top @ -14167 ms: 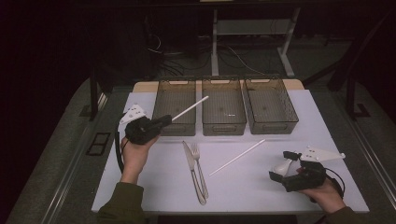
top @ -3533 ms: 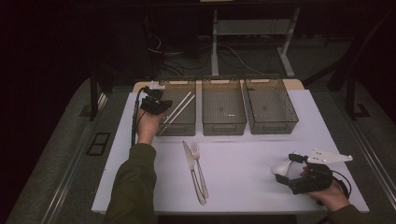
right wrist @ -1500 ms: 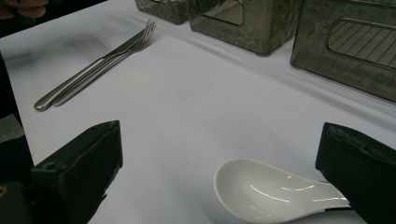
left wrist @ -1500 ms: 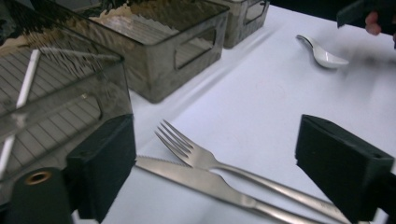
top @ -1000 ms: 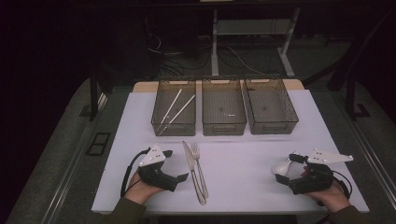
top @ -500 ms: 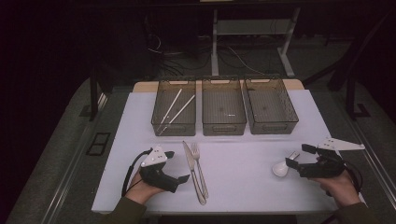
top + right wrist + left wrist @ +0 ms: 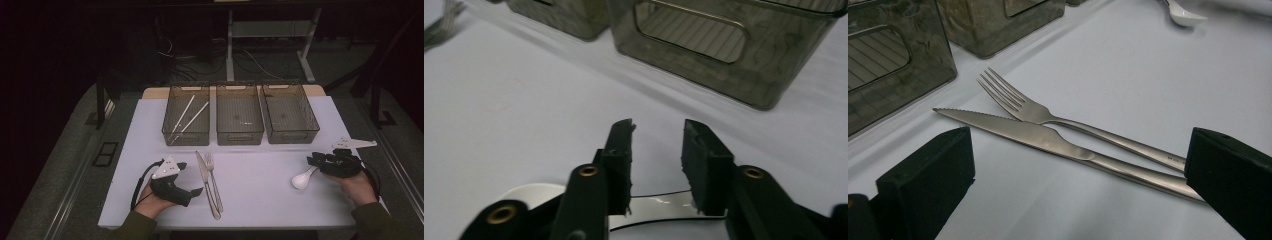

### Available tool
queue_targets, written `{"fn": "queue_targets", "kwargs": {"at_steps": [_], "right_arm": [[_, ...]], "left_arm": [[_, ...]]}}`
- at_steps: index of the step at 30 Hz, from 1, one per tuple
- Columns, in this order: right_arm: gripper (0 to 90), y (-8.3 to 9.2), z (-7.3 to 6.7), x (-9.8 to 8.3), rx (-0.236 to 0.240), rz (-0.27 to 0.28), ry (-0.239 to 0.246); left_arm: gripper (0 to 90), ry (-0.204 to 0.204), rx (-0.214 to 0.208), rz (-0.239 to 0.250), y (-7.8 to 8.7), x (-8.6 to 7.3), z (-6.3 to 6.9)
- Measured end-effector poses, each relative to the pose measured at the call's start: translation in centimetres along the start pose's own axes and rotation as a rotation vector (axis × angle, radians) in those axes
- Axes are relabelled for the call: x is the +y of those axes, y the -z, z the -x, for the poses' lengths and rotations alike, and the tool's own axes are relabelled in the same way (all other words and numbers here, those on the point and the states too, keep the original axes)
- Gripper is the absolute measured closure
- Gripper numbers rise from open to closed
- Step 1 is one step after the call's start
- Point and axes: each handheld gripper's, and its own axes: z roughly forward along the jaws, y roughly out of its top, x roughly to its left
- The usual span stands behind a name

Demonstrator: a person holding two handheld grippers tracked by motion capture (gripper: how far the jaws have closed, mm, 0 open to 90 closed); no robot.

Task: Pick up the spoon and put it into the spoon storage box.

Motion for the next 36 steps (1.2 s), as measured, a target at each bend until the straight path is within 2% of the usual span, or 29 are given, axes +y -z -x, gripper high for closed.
{"fn": "queue_targets", "kwargs": {"at_steps": [6, 11, 18, 36], "right_arm": [[89.1, -1.2, 1.0, 0.6, -0.012, -0.051, 0.001], [89.6, -2.0, 1.4, 0.5, -0.015, -0.110, 0.008], [89.6, -2.2, 1.7, 0.0, -0.028, -0.164, 0.002], [89.7, -1.0, 1.0, -0.9, -0.038, -0.225, 0.022]], "left_arm": [[0.0, -0.003, 0.004, -0.009, -0.1, -0.1, 0.0], [0.0, -0.004, 0.000, -0.010, -0.2, -0.1, 0.0], [0.0, -0.007, -0.003, -0.016, -0.3, -0.2, 0.0], [0.0, -0.005, -0.013, -0.020, -0.3, -0.2, 0.0]]}}
